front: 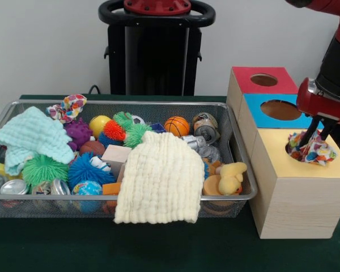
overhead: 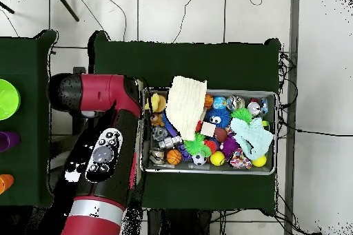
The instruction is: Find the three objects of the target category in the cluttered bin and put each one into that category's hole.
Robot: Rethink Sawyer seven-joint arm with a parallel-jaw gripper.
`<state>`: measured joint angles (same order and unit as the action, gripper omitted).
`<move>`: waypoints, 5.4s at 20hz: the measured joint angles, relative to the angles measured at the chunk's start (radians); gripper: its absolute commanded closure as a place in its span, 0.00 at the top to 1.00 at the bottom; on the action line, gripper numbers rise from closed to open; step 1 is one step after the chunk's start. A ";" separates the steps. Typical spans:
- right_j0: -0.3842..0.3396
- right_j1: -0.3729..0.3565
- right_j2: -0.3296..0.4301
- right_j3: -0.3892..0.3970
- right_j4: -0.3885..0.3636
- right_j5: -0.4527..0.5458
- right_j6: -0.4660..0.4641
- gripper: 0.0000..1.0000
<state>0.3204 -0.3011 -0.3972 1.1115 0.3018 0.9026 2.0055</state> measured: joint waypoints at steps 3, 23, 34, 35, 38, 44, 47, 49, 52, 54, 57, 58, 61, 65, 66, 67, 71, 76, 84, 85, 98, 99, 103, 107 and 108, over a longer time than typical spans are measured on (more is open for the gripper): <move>0.000 0.002 -0.001 0.000 0.002 0.000 0.000 0.00; -0.004 0.003 -0.001 0.004 0.020 0.000 0.000 0.00; -0.015 0.003 -0.001 0.008 0.037 0.000 0.000 0.00; -0.016 0.003 -0.001 0.009 0.039 0.000 0.000 0.00; -0.019 0.003 -0.001 0.011 0.040 -0.002 0.000 0.00; -0.019 0.003 -0.001 0.016 0.040 -0.016 0.000 0.00; -0.019 0.003 -0.001 0.018 0.040 -0.017 0.000 0.00; -0.019 0.003 -0.001 0.020 0.040 -0.018 0.000 0.00; -0.019 0.002 -0.001 0.028 0.040 -0.026 0.000 0.00; -0.019 0.001 -0.001 0.033 0.041 -0.031 0.000 0.00; -0.019 0.000 -0.001 0.041 0.042 -0.046 0.000 0.00; -0.019 0.000 -0.001 0.041 0.042 -0.049 0.000 0.00; -0.019 0.000 -0.001 0.045 0.042 -0.061 0.000 0.00; -0.019 0.000 -0.001 0.048 0.042 -0.072 0.000 0.00; -0.019 0.000 -0.001 0.049 0.042 -0.074 0.000 0.00; -0.019 0.000 -0.001 0.050 0.042 -0.075 0.000 0.00; -0.019 0.000 -0.001 0.053 0.042 -0.084 0.000 0.00; -0.019 0.000 -0.001 0.063 0.043 -0.096 0.000 0.00; -0.019 0.000 -0.001 0.077 0.043 -0.113 0.000 0.00; -0.019 0.000 -0.001 0.078 0.043 -0.114 0.000 0.00; -0.019 0.000 -0.001 0.092 0.047 -0.130 0.000 0.00; -0.019 0.000 -0.001 0.093 0.047 -0.131 0.000 0.00; -0.019 0.000 -0.001 0.096 0.048 -0.136 0.000 0.00; -0.019 0.000 -0.001 0.097 0.049 -0.137 0.000 0.00; -0.019 0.000 -0.001 0.097 0.049 -0.137 0.000 0.00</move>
<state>0.3016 -0.3012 -0.3979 1.2087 0.3512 0.7657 2.0055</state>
